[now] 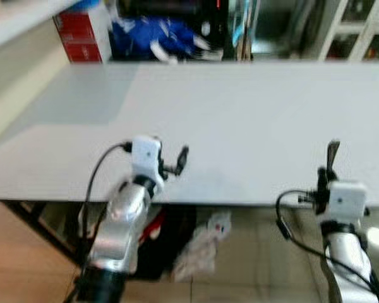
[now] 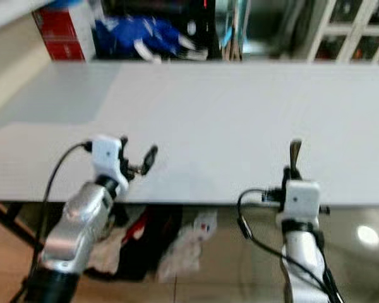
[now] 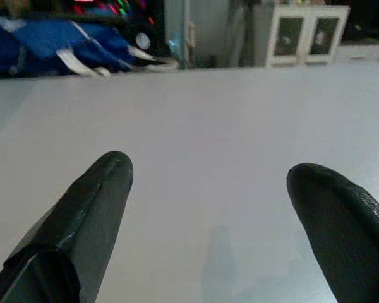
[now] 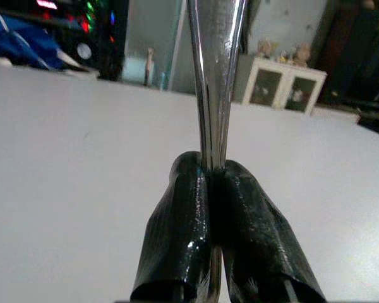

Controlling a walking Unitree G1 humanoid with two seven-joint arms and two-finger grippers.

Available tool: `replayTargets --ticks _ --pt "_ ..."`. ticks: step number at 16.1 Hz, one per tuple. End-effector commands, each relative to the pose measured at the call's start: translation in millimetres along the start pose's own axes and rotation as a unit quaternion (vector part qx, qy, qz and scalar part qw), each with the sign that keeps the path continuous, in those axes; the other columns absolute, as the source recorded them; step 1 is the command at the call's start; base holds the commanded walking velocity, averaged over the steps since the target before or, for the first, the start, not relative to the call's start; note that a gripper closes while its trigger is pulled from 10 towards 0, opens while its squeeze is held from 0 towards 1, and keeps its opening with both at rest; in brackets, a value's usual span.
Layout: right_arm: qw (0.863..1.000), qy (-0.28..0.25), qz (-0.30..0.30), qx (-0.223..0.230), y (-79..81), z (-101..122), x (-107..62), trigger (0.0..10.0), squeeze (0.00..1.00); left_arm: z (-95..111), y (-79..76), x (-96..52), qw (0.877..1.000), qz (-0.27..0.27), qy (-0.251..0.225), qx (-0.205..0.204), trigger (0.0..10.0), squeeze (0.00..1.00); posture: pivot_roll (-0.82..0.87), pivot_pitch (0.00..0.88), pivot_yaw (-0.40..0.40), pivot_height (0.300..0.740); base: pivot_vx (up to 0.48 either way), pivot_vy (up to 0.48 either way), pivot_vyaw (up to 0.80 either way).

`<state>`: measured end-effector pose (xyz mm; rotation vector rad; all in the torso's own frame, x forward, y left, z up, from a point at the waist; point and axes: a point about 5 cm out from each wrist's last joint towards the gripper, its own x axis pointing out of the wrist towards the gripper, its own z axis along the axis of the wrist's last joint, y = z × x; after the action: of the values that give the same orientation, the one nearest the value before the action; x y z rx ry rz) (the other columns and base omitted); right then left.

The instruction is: Setting the table

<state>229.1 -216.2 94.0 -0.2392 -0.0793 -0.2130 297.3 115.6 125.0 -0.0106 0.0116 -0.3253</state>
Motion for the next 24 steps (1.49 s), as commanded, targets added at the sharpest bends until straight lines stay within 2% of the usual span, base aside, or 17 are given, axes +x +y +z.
replayTargets --ticks 1,3,5,7,9,11,13,18,20,21,22,24 --pt "1.0 -0.01 0.01 0.008 7.5 5.5 2.3 0.0 0.0 -2.6 10.4 -2.8 1.0 0.016 0.01 0.002 10.0 0.0 -0.05 0.0 0.037 0.74 0.307 -0.368 0.0" --pt "1.0 -0.013 0.012 0.007 7.6 8.1 3.7 0.0 0.0 -0.4 12.2 -2.7 1.0 0.023 0.002 0.001 10.0 0.0 -0.05 0.0 0.037 0.74 0.315 -0.358 0.0" --pt "0.998 -0.049 0.033 0.005 8.0 39.2 22.7 0.0 0.0 4.2 12.3 -1.2 1.0 0.026 -0.006 -0.005 10.0 0.0 -0.05 0.006 0.037 0.74 0.0 0.0 0.0" --pt "0.998 -0.06 0.036 0.007 4.0 51.7 34.1 0.0 0.0 4.0 10.9 -1.4 1.0 0.025 -0.005 -0.006 10.0 0.0 -0.05 0.008 0.034 0.74 0.0 0.0 0.0" --pt "0.997 -0.057 0.041 0.019 -3.0 58.8 53.8 0.0 0.0 2.6 8.3 -2.0 1.0 0.023 -0.003 -0.014 10.0 0.0 -0.05 0.008 0.03 0.74 0.0 0.0 0.0" --pt "0.997 -0.033 0.061 0.026 -2.2 60.2 71.8 0.0 0.0 1.0 5.2 -1.8 1.0 0.021 -0.001 -0.018 10.0 0.0 -0.05 0.008 0.02 0.74 0.0 0.0 0.0" --pt "0.995 0.004 0.098 0.018 8.1 53.7 87.7 0.0 0.0 1.0 5.4 -1.9 0.999 0.024 0.001 -0.023 10.0 0.0 -0.04 0.01 0.009 0.74 0.0 0.0 0.0" --pt "0.987 0.067 0.146 0.013 28.2 30.4 109.9 0.0 0.0 2.5 -0.9 -4.4 1.0 0.013 0.0 -0.022 10.0 0.0 -0.01 0.015 -0.004 0.74 0.0 0.0 0.0" --pt "0.986 0.081 0.143 0.005 28.2 26.5 124.1 0.0 0.0 9.2 -16.6 -7.7 0.999 -0.035 -0.014 0.0 10.0 0.0 0.01 0.018 -0.02 0.74 0.0 0.0 0.0" --pt "0.986 0.086 0.141 0.004 27.1 26.4 130.2 0.0 0.0 -1.8 -34.3 -16.6 0.994 -0.106 0.01 0.014 10.0 0.0 0.04 0.027 -0.038 0.74 0.0 0.0 0.0" --pt "0.986 0.089 0.14 -0.003 26.4 25.5 134.4 0.0 0.0 -9.1 -43.5 -20.2 0.987 -0.158 0.026 0.03 10.0 0.0 0.05 0.038 -0.044 0.74 0.0 0.0 0.0" --pt "0.986 0.097 0.138 -0.014 23.8 22.1 138.1 0.0 0.0 -0.6 -49.7 -12.9 0.98 -0.193 0.017 0.043 10.0 0.0 0.07 0.057 -0.06 0.74 0.0 0.0 0.0"
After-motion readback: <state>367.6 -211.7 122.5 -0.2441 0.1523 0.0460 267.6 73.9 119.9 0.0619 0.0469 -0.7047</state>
